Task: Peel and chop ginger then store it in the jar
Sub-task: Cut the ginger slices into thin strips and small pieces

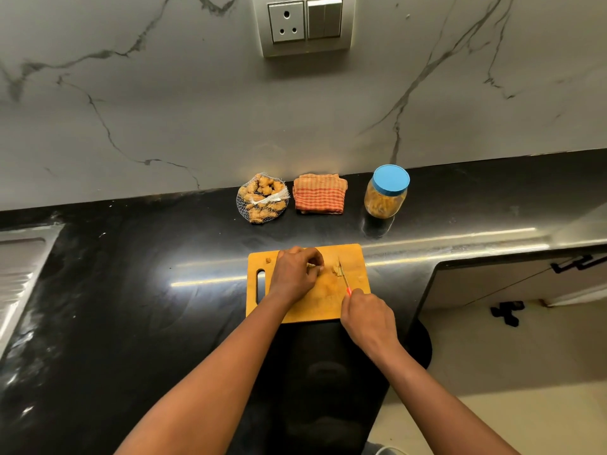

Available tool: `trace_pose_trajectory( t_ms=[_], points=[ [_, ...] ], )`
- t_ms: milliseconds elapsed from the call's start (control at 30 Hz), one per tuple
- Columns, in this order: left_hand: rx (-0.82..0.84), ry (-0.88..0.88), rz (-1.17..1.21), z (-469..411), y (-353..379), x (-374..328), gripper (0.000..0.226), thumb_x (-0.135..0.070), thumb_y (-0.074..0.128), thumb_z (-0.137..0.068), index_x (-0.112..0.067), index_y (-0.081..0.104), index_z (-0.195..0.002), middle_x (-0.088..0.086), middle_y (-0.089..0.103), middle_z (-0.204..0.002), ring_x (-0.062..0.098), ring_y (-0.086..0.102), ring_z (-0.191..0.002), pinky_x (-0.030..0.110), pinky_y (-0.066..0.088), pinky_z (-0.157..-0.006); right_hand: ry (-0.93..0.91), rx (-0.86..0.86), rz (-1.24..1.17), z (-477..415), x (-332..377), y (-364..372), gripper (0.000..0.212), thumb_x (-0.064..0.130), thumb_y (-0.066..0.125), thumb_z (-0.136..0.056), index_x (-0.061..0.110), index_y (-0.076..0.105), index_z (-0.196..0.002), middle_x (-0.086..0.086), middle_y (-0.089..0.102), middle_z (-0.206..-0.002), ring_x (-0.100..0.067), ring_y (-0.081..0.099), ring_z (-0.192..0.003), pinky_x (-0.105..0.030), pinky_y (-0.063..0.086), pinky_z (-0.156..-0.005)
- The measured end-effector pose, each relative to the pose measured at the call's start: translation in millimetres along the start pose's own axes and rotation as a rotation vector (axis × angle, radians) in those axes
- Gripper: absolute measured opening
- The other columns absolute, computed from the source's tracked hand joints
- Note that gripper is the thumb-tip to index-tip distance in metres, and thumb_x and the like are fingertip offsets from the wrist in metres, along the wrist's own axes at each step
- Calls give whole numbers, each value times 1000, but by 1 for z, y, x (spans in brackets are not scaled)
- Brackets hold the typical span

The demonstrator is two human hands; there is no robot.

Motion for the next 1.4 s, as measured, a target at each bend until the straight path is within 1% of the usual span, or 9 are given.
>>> trace_pose_trajectory(
  t_ms=[133, 233, 333, 467, 700, 833, 1000, 1133, 1400],
  points=[
    [-27, 2, -55, 2, -12, 11, 19, -30, 72, -83, -28, 72, -102, -5, 68, -94, 14, 57, -98, 37, 44, -87, 6, -40, -6, 1, -6, -2, 34, 34, 35, -104, 11, 61, -97, -7, 69, -82, -28, 68, -72, -32, 39, -54],
    [80, 45, -139, 1, -15, 17, 35, -40, 69, -81, -32, 67, -116, -10, 69, -101, 15, 49, -114, 32, 35, -87, -10, -54, -11, 3, -10, -3, 36, 35, 36, -104, 11, 61, -99, -7, 68, -78, -28, 68, -69, -32, 42, -52],
    [175, 101, -243, -1, -16, 15, 41, -48, 68, -80, -34, 65, -118, -12, 61, -120, 15, 41, -122, 34, 33, -91, -39, -50, -26, 6, -9, -2, 38, 38, 34, -104, 13, 61, -99, -5, 67, -76, -25, 67, -65, -35, 52, -54],
    [188, 136, -300, -2, -18, 14, 34, -50, 69, -80, -35, 70, -110, -12, 56, -120, 14, 41, -120, 33, 33, -90, -66, -60, -42, 10, -6, 0, 38, 41, 33, -104, 16, 60, -99, -2, 65, -75, -21, 65, -62, -37, 55, -56],
    [156, 202, -303, 1, -18, 11, 29, -45, 67, -85, -32, 72, -111, -9, 59, -114, 14, 47, -111, 32, 36, -89, -115, -46, -27, 12, 5, 3, 38, 42, 31, -105, 18, 60, -101, -2, 67, -79, -21, 66, -66, -33, 53, -57],
    [63, 323, -358, 10, -17, 2, 17, -34, 71, -85, -27, 77, -99, -4, 65, -103, 19, 54, -101, 33, 37, -79, -132, -29, -30, 14, 10, 7, 39, 44, 30, -104, 19, 60, -102, 0, 66, -79, -18, 65, -67, -33, 55, -59],
    [2, 355, -359, 27, -3, -1, 10, -30, 76, -80, -25, 77, -88, -5, 72, -83, 20, 60, -80, 34, 43, -66, -129, -9, -22, 18, 7, 11, 39, 44, 30, -104, 18, 59, -102, -1, 66, -81, -19, 65, -68, -33, 55, -60],
    [25, 299, -298, 34, 5, -1, 12, -32, 74, -81, -24, 77, -89, -4, 72, -84, 21, 60, -80, 34, 45, -66, -126, 9, -22, 23, 5, 13, 39, 44, 29, -104, 19, 59, -103, -1, 66, -82, -19, 65, -69, -32, 53, -59],
    [45, 132, -225, 30, 4, -4, 17, -34, 66, -86, -27, 76, -98, -7, 73, -94, 17, 56, -89, 30, 39, -79, -98, 18, -29, 30, 9, 15, 39, 42, 29, -105, 17, 60, -103, -1, 65, -82, -20, 64, -71, -28, 40, -54]
  ],
)
Point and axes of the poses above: each hand's wrist, its own z-axis away from the middle knuckle, its own y-axis out of the palm, x = y × z, the point moved 3 cm from there along -z, towards the middle knuckle
